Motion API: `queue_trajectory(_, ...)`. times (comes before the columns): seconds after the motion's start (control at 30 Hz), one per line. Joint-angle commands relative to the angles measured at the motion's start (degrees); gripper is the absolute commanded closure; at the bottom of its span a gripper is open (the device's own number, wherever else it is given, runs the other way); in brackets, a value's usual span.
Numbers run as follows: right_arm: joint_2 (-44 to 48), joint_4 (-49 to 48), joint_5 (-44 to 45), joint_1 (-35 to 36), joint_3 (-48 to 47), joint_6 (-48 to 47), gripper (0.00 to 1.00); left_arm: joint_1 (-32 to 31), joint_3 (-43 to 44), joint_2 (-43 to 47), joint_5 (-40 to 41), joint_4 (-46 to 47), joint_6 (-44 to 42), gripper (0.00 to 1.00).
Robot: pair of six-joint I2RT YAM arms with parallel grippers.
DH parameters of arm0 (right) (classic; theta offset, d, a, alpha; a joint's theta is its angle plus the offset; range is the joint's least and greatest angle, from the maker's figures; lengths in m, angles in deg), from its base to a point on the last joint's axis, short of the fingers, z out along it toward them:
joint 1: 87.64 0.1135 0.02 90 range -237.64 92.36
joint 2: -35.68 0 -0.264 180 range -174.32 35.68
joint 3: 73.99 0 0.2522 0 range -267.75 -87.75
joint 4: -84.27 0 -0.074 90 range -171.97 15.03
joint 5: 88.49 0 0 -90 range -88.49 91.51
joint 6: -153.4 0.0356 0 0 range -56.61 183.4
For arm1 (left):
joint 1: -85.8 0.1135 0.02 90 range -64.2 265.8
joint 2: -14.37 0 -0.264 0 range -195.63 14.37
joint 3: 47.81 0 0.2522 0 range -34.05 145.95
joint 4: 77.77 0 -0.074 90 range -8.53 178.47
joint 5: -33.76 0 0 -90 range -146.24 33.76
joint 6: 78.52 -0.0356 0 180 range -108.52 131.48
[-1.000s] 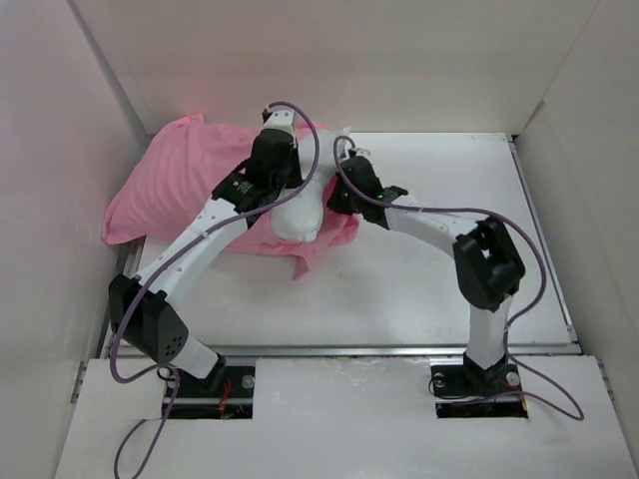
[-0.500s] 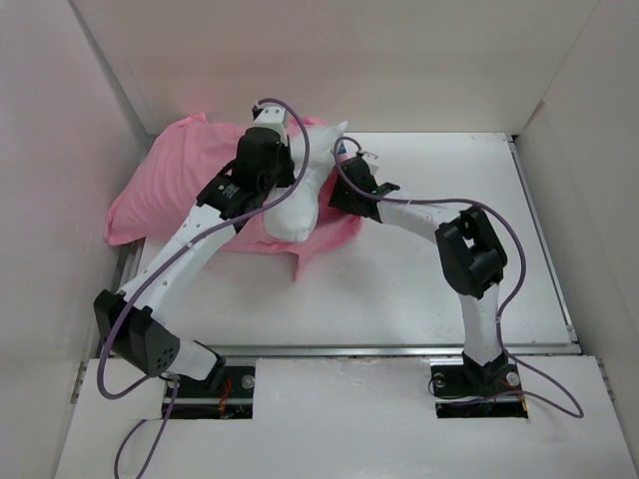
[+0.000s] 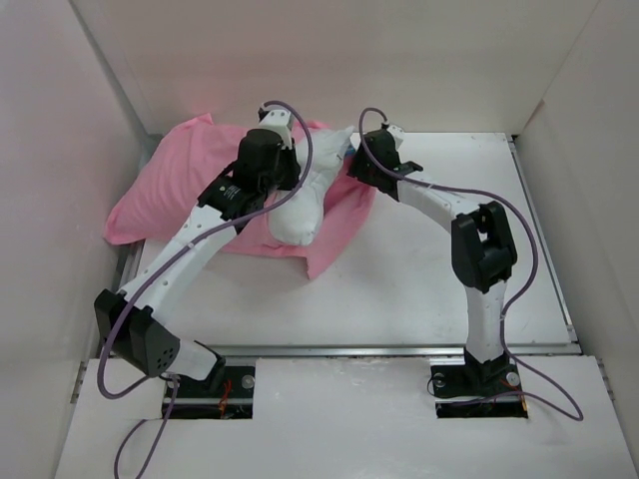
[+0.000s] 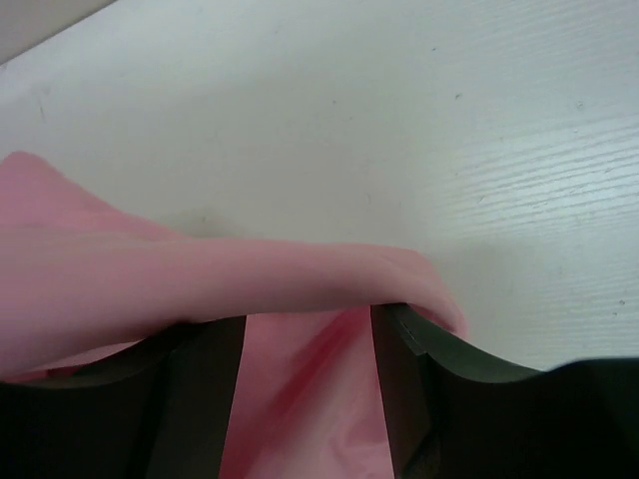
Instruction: Put the pillow into the pillowcase
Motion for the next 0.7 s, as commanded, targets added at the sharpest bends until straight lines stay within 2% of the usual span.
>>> queue_trajectory(0.0, 1.27, -3.44, -4.72, 0.53, 1.03, -3.7, 0.42, -0.02, 1.04, 0.31, -3.3, 7.69, 0.34, 1.0)
queue_trajectory(0.1, 0.74, -3.96, -10.7, 0.53, 3.4, -4.31, 0.42, -0.02, 0.43, -1.01, -3.93, 9.1, 2.36, 1.0)
queue_trajectory(0.23, 4.77, -10.54, -16.15, 2.89, 10.08, -5.46, 0.4, -0.02, 0.42, -1.62, -3.93, 10.42, 3.16, 1.0)
queue_trajectory(0.37, 2.86, -12.14, -16.69, 5.44, 9.56, -4.75, 0.4, -0.02, 0.95, -1.62, -4.54, 11.47, 3.16, 1.0)
queue_trajectory(0.57, -0.75, -20.04, -22.4, 5.98, 7.54, 0.34, 0.38, -0.02, 0.87, 2.41, -5.07, 12.18, 3.16, 1.0)
queue_trajectory(0.6, -1.36, -21.01, -22.4, 5.98, 7.54, 2.52, 0.33, -0.02, 0.86, 2.94, -5.76, 12.79, 3.16, 1.0)
queue_trajectory(0.63, -1.37, -23.8, -22.4, 6.5, 8.15, 3.06, 0.19, -0.02, 0.86, 3.73, -6.29, 12.79, 3.16, 1.0)
queue_trajectory(0.67, -1.37, -25.05, -21.44, 6.5, 9.03, 3.94, 0.18, -0.02, 0.86, 3.74, -6.3, 12.8, 3.16, 1.0)
